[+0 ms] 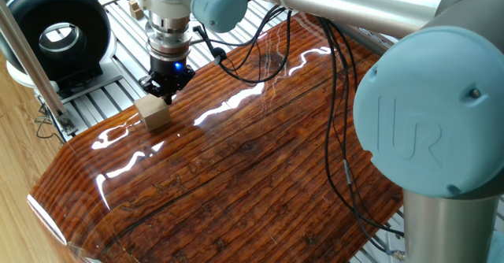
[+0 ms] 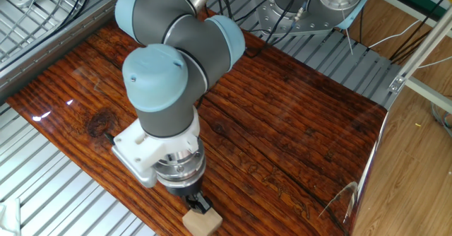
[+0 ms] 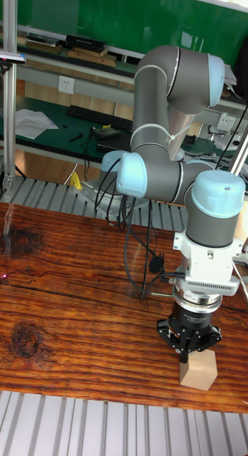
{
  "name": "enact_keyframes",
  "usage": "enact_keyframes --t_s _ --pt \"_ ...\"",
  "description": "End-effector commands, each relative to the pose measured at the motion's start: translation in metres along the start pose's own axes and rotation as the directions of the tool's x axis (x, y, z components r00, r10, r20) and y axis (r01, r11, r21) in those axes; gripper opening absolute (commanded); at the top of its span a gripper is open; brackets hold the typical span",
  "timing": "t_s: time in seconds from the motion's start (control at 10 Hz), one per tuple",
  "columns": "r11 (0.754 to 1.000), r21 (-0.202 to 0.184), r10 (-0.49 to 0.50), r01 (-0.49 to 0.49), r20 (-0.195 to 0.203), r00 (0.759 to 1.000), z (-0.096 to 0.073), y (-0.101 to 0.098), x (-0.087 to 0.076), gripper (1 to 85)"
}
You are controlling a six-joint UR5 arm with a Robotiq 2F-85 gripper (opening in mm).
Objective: Use the gripper to push the small block from left to right
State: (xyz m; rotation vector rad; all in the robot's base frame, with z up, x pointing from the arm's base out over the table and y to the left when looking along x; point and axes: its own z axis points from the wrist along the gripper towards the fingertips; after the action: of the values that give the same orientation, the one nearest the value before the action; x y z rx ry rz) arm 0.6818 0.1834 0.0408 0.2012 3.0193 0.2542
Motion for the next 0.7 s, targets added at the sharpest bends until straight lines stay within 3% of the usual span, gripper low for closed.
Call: enact_keyframes --t_s 0.0,0.6 --pt "0.999 -0.032 0.018 -0.018 0.002 1.000 0.0001 0.0120 -0.0013 1.0" --pt "0.999 -0.044 0.018 -0.017 0.011 1.000 0.0038 0.0201 -0.0037 1.0"
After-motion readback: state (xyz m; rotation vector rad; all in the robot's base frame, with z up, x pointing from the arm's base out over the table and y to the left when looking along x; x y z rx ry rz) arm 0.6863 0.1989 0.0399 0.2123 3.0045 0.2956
